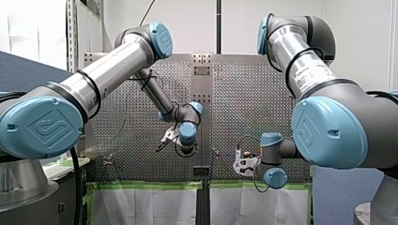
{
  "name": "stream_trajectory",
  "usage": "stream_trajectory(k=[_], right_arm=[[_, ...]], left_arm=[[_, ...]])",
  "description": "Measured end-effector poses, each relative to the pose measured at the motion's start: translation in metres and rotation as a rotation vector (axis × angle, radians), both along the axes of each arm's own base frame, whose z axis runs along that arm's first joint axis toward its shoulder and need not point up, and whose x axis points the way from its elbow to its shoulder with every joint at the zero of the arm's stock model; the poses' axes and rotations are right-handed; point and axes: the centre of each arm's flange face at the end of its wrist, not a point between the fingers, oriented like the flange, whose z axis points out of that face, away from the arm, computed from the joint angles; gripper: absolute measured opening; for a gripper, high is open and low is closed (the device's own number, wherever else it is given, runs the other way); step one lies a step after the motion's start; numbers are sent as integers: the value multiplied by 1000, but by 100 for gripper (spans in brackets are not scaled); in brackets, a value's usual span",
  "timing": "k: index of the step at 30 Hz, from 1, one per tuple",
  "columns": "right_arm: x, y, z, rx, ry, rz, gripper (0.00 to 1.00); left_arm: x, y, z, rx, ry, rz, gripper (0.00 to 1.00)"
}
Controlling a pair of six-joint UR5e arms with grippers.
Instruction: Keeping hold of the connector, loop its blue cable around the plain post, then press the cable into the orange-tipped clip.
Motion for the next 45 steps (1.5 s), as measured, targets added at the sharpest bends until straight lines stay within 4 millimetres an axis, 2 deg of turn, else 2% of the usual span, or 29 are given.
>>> stream_trajectory(k=[17,32,37,45], right_arm=[[5,-2,2,-19,16,21,0],[16,-9,4,-24,31,59,0],[20,-13,4,-24,56,70,0],[21,-15,4,-18,72,75,0]], left_arm=[[-20,-20,-15,-199,4,-36,100],[-36,-8,-32,-320,4,57,100],[-37,-10,-34,-371,-4,66,100],[-42,-26,-35,-465,-25,44,100]])
